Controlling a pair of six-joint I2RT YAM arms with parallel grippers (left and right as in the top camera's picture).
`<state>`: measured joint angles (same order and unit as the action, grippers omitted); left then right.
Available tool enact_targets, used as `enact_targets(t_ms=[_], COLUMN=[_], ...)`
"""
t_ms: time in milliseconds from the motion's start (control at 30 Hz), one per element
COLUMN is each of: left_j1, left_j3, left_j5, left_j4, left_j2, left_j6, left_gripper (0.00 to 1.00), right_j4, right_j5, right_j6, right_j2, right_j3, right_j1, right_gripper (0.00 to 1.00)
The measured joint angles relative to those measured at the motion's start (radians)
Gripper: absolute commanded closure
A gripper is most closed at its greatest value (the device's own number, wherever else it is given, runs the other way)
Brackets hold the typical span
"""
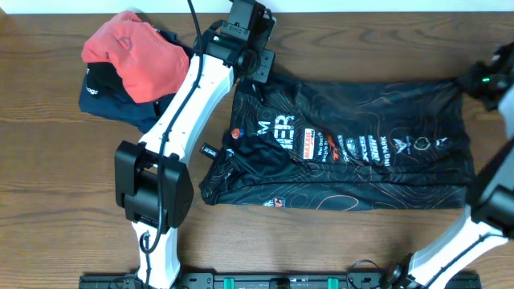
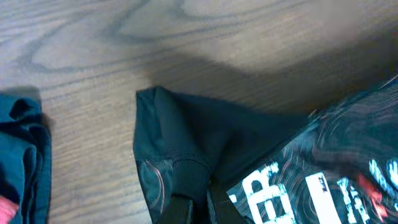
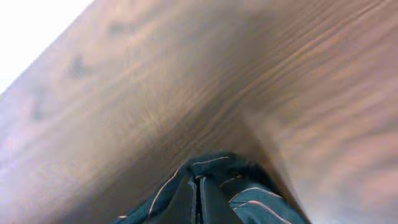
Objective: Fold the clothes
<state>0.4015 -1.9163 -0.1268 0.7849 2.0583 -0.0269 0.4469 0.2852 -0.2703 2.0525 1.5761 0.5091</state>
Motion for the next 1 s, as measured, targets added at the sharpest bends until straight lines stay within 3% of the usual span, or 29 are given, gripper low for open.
enact_targets(t_ms=[433,867,933,1000], left_j1=[0.075,0.175,0.175,0.175], left_j3=[0.0,0.0,0.0,0.0], left_j5=[0.0,0.0,-0.001,0.0], left_j4=[0.299,0.597,0.627,0.651], left_j2=[-0.112,-0.112,-0.112,-0.112], left_j6=[0.0,0.005,0.018,0.032], left_gripper=[0.93,0.93,0.85,0.65], right_j4=[0.32,0.521,0.532,0.535], right_j5=[-0.002,-0.187,-0.196,-0.205], right_j6=[-0.008,-0.007,-0.007,-0.007], right_j2=[-0.157,-0.233,-0.233,-0.233], right_j3=[0.001,0.001,0.001,0.001], right_j1=[0.104,0.105,0.105,0.105], right_gripper=[0.99,0.99,0.99,0.99])
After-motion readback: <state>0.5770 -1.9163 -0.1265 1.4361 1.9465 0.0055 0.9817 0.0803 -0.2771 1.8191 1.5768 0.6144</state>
